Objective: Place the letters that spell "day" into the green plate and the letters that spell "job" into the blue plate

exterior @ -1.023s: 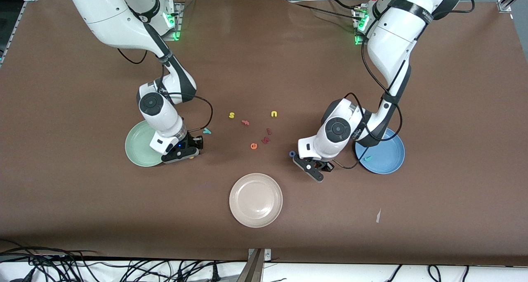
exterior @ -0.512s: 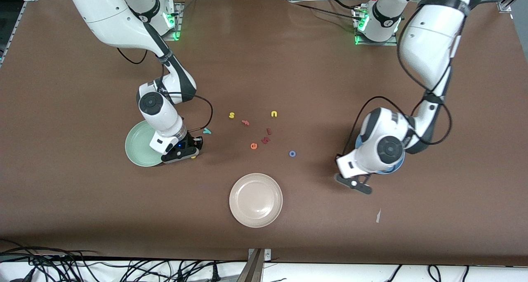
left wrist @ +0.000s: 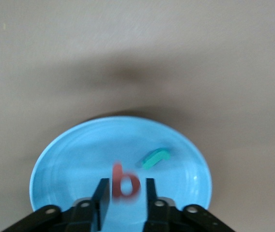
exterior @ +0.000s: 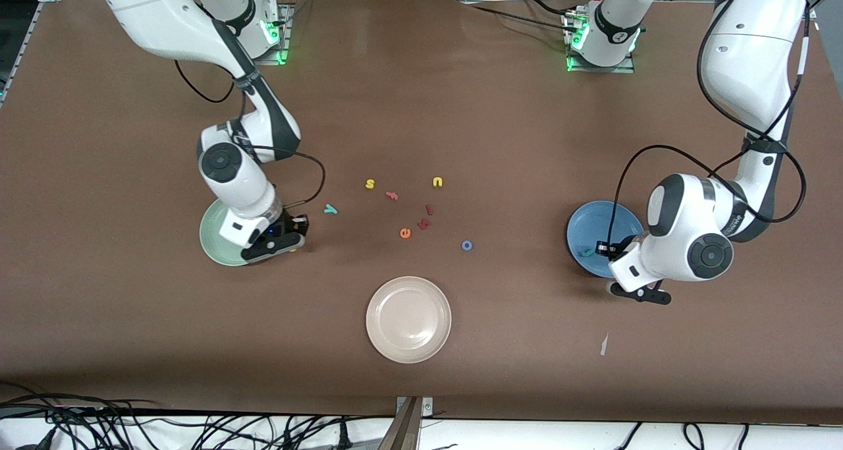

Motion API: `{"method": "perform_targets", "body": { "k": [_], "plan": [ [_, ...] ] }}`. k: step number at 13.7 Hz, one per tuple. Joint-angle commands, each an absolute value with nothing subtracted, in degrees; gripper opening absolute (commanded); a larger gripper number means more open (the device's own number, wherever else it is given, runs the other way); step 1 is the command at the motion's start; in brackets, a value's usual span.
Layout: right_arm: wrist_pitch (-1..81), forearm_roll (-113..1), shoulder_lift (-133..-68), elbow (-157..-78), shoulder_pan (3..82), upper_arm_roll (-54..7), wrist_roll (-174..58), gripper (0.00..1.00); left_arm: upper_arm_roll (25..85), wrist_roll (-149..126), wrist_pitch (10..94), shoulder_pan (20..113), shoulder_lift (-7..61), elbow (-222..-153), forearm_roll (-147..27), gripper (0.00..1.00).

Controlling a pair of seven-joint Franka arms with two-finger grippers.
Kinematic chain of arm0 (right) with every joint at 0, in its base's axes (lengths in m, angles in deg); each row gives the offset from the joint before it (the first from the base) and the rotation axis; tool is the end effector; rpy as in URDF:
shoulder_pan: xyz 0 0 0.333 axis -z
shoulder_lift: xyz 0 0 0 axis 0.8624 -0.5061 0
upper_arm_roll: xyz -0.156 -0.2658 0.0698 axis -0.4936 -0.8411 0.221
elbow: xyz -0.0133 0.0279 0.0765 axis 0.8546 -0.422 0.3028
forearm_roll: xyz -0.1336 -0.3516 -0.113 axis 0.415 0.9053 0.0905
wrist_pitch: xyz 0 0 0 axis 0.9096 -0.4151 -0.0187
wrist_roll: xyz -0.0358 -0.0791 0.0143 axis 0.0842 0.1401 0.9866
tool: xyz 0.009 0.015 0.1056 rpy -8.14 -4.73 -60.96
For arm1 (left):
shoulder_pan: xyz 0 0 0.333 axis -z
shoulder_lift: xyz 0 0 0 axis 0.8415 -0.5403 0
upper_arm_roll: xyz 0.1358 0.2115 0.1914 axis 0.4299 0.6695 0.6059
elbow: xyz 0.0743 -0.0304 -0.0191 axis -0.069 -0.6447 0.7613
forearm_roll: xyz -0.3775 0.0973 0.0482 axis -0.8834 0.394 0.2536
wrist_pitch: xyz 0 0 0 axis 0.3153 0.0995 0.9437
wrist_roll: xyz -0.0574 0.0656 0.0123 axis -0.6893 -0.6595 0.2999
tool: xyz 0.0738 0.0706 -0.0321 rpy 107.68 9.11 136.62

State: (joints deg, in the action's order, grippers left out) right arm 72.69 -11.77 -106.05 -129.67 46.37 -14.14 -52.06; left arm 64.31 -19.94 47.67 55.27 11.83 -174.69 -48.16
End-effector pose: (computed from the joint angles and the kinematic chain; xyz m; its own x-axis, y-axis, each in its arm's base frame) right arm 0.6105 0.1886 0.2388 0.9212 0.3595 0.1492 0.3571 -0.9331 0.0433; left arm 0.6780 -0.0631 0.2260 0.9552 -0.1558 -0.2518 -0.1418 -0.9872 0.0731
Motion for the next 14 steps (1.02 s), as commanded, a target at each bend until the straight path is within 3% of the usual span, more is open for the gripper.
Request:
{"method": "perform_targets", "body": {
  "k": [1, 2, 3, 4, 10, 14],
  "plan": [
    [68.7, -11.7, -100.9, -134.1, 50.4, -13.8, -57.6, 0.27, 63.5, -16.7, 46.5, 55.2, 13.8, -176.4, -51.4, 1.00],
    [69.0, -11.7, -99.6, -136.4, 51.8, -13.7, -58.4, 0.36, 63.4, -12.5, 46.0, 55.8, 13.8, -176.0, -54.4, 1.00],
    [70.4, -11.7, -98.9, -138.7, 52.5, -13.7, -58.4, 0.59, 62.4, -7.8, 46.0, 56.9, 13.9, -175.8, -55.6, 1.00],
    [72.5, -12.0, -98.6, -140.7, 52.6, -13.7, -58.4, 0.71, 61.8, -2.5, 46.0, 58.5, 14.0, -174.9, -55.6, 1.00],
    [73.4, -12.5, -99.4, -140.3, 49.9, -9.9, -42.0, 0.73, 62.0, 22.2, 48.6, 71.6, 11.4, -170.7, -55.3, 1.00],
    [75.9, -12.7, -102.5, -138.7, 42.6, -10.1, -22.5, 0.73, 62.2, 31.3, 58.4, 75.4, 8.9, -170.0, -55.2, 1.00]
  ]
}}
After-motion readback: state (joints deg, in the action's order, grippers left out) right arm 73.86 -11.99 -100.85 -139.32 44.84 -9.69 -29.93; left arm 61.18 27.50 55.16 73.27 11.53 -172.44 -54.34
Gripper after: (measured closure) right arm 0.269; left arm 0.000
